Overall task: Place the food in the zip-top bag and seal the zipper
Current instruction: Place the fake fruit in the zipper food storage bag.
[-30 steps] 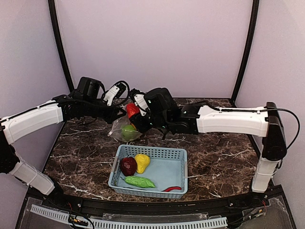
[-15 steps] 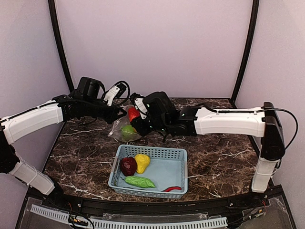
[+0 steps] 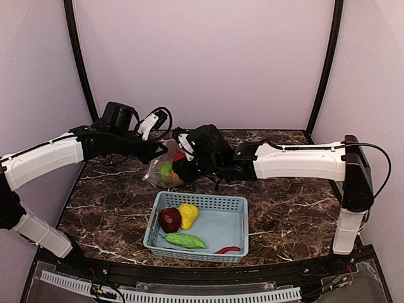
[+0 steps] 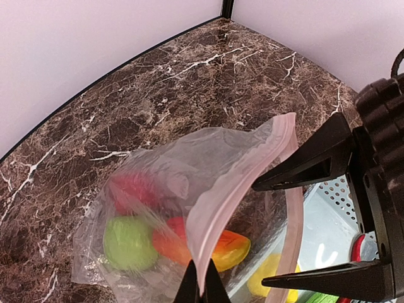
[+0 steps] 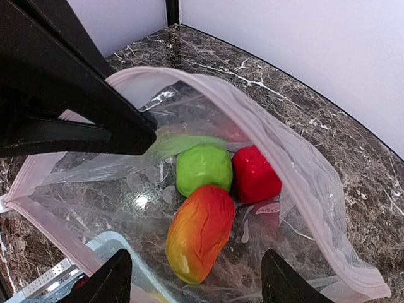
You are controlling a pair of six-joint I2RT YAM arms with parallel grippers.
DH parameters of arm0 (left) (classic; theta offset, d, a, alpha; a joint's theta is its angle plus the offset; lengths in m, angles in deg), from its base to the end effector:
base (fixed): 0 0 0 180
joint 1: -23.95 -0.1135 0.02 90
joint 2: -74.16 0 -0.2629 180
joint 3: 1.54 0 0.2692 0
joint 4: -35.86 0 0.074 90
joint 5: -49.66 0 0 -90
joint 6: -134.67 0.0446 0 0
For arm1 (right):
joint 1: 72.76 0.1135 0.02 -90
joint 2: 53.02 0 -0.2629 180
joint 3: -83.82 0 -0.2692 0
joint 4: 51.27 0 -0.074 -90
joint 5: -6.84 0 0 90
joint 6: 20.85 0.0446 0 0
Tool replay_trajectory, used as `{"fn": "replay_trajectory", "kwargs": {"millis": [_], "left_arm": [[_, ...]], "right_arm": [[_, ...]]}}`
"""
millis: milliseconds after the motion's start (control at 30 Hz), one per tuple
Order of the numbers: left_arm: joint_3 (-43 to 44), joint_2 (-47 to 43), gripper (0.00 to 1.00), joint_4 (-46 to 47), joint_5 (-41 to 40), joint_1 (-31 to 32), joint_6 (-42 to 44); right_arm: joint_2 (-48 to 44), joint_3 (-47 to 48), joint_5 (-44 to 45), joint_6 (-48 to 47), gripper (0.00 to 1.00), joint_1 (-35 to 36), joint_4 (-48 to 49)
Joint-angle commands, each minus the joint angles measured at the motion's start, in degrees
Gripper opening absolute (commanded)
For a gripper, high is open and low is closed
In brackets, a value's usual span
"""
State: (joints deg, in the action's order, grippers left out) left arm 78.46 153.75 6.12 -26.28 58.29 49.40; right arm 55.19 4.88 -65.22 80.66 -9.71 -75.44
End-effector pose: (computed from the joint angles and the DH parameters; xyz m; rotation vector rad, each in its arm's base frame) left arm 0.2779 -0.2030 0.3166 0.8493 1.9383 -0.5673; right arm 0.2247 0.4116 0.2692 -0.7496 1.9839 0.4539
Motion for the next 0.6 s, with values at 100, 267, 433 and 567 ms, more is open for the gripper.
{"fn": "replay_trajectory", "kwargs": {"millis": [100,267,433,567], "left_arm": [[-0.49,-1.45,0.01,-1.29,0.1,0.02,-0.2],[-0.45,-1.54,0.01,-1.34,-0.15,0.02,-0.16],[-0.73,-1.75,0.01,-1.15,-0.75,0.02,-0.01],[-0.84,-1.43,0.01,-1.24,-2.42,0.06,0.57]], "right_arm": [[-0.13,1.46,0.6,0.29,0.69,-0.4,-0.31],[-1.36,1.89,-0.4,0.53,0.69,-0.38,-0.65],[-4.93,1.69,-1.77,1.66,0.71,-0.41,-2.32],[-8.81,-0.09,-4.78,3.2,0.76,-0.35,-3.74]]}}
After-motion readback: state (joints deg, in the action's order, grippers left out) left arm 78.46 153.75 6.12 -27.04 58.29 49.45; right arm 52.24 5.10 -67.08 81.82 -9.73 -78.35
